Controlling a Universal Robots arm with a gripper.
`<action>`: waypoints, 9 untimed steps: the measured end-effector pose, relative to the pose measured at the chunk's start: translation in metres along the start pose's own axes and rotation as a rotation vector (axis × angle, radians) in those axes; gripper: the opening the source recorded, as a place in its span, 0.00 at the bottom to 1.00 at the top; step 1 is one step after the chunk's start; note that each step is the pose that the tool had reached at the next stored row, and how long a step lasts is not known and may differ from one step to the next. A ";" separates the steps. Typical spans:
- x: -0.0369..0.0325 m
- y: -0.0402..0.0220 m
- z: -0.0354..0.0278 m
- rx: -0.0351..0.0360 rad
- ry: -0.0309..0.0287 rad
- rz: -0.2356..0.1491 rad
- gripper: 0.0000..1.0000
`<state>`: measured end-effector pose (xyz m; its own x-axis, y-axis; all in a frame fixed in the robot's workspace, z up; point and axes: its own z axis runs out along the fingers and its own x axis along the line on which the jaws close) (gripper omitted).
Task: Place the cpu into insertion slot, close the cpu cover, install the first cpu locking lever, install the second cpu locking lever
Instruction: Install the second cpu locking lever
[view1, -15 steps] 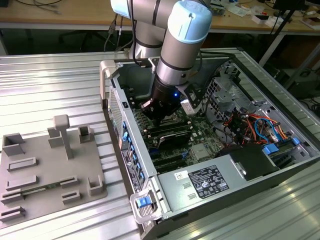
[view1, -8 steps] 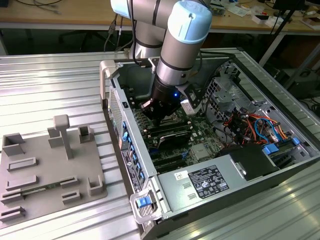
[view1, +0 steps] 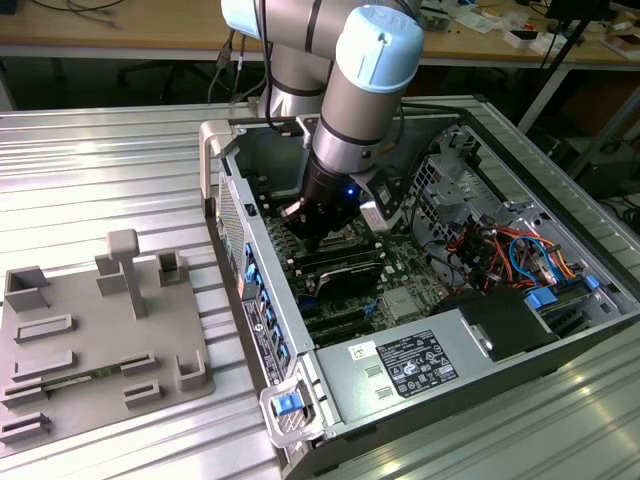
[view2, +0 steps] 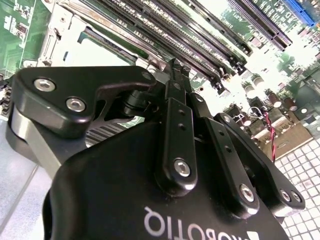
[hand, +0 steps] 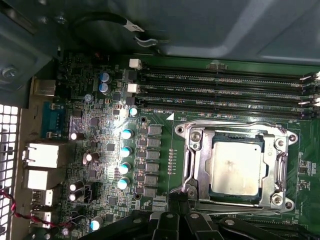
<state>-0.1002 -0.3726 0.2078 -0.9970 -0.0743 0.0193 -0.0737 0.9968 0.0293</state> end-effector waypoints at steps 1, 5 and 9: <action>-0.0001 0.0000 0.0006 -0.0059 -0.0006 0.000 0.11; 0.0000 0.0000 0.0026 -0.0182 -0.0014 0.000 0.11; -0.0001 -0.0002 0.0059 -0.0197 -0.0012 0.000 0.11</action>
<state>-0.1003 -0.3726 0.2019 -0.9970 -0.0747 0.0181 -0.0737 0.9961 0.0490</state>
